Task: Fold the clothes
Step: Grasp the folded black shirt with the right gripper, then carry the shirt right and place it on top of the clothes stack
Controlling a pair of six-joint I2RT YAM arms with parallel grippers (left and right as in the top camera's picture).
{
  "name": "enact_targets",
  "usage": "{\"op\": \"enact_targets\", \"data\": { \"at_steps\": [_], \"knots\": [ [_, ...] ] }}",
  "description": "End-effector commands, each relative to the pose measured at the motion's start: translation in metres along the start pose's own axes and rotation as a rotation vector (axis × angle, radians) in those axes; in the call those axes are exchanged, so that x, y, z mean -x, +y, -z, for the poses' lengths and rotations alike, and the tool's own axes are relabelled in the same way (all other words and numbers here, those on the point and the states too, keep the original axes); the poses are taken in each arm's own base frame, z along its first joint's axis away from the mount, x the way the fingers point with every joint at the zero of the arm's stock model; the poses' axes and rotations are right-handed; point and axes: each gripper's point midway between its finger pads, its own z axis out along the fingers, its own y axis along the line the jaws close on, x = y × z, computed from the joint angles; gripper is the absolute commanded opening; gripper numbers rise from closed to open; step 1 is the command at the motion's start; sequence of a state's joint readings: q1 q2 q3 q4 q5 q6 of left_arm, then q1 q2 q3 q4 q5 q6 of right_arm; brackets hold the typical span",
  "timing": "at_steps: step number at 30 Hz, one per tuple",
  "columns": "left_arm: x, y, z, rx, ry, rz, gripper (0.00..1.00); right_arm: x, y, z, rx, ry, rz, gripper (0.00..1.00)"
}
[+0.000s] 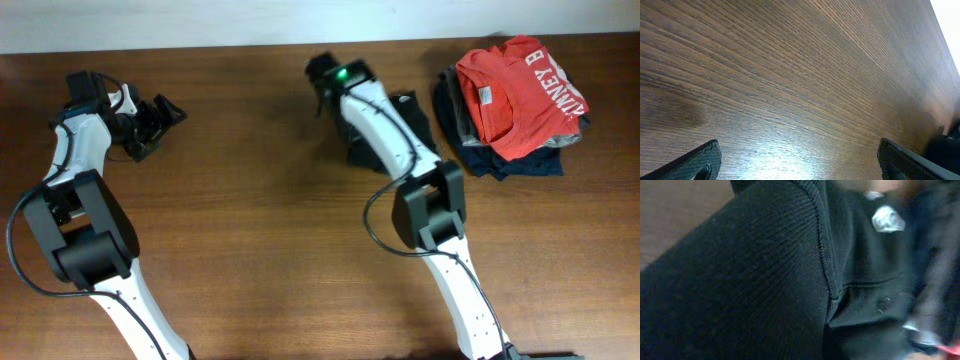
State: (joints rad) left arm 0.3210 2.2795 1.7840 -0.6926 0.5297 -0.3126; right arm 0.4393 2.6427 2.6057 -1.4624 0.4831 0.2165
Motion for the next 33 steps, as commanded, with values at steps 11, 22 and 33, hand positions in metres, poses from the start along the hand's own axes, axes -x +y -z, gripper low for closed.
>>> {"op": "enact_targets", "data": {
  "at_steps": [11,22,33],
  "knots": [
    [0.009,-0.016,0.015,-0.005,-0.04,-0.052,0.99,0.037,-0.147,0.165,0.032,-0.413,-0.19,0.04],
    [0.011,-0.008,0.015,0.039,-0.054,-0.05,0.99,0.026,-0.286,0.151,-0.267,-0.401,-0.151,0.04],
    [0.007,-0.008,0.015,0.042,-0.039,-0.04,0.99,0.021,-0.379,0.091,-0.322,-0.362,0.0,0.04]
  ]
}}
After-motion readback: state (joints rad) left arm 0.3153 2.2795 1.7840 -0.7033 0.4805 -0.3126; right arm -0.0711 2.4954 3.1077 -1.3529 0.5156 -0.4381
